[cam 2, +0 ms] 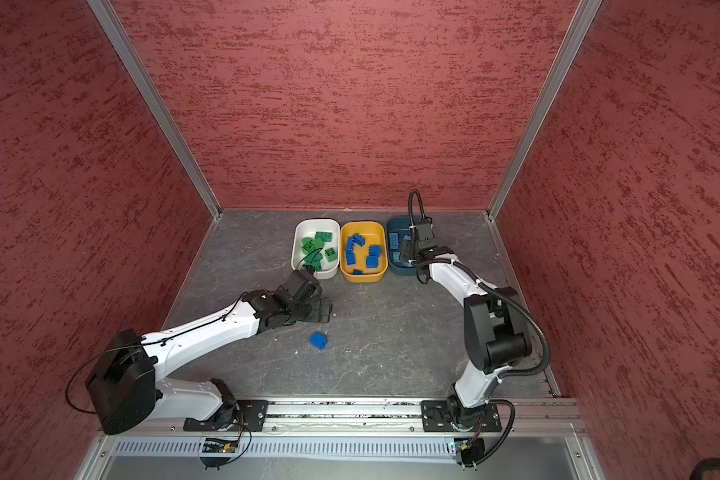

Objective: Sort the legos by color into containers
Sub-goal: 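Carry the light blue brick with the right gripper and release into teal bin, then grasp the last dark blue brick with the left gripper while the right gripper withdraws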

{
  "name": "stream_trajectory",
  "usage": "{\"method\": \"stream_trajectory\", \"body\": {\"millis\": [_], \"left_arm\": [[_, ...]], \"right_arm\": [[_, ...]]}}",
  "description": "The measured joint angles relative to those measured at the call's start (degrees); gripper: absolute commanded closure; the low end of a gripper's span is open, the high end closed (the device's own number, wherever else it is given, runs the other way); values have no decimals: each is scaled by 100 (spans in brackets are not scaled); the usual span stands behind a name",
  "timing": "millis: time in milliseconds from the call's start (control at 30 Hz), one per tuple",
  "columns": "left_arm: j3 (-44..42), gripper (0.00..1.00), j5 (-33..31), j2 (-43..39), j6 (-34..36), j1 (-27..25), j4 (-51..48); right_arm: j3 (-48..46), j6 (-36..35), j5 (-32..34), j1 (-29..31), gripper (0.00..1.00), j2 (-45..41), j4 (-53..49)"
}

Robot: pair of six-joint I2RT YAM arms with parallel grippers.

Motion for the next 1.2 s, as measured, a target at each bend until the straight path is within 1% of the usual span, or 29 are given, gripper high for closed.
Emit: {"method": "stream_trajectory", "body": {"millis": [100, 233, 267, 333, 400, 500, 567, 633, 700, 733, 833, 967, 1067, 1200], "left_arm": [[15, 0, 9, 0, 0, -9, -4], [15, 1, 39, 2, 4, -26, -37], [15, 0, 44, 7, 9, -26, -46], [24, 0, 63, 37, 52, -28, -90], [61, 0, 61, 92, 116, -37, -192], [83, 1, 63, 111, 254, -52, -339], [83, 0, 116, 111, 334, -57, -404], [83, 0, 221, 111, 435, -57, -457], [85, 0, 337, 118, 529, -66, -505], [85, 0, 378, 131, 564, -76, -518], [87, 1, 498, 223, 658, -170, -568], [87, 6, 643, 334, 732, -398, -654], [68, 8, 745, 417, 758, -557, -691], [-37, 10, 820, 455, 767, -638, -750]], "right_arm": [[789, -221, -13, -107, 57, 752, -122], [1838, -492, -11, -157, 54, 1657, -275], [2081, -538, 7, -164, 52, 1836, -358], [2621, -610, 42, -173, 43, 2205, -507], [2990, -675, 59, -173, 38, 2411, -636], [3071, -708, 66, -173, 29, 2371, -745], [2802, -715, 48, -173, 23, 2135, -691], [2273, -715, -26, -173, 19, 1711, -603], [1576, -704, -160, -173, 12, 1106, -450], [1255, -684, -214, -173, 1, 817, -358], [260, -621, -367, -173, 1, -160, -9], [-876, -446, -413, -173, 1, -1351, 483], [-1545, -275, -378, -173, 1, -2022, 752], [-2175, -17, -225, -173, 1, -2610, 1045]]}}
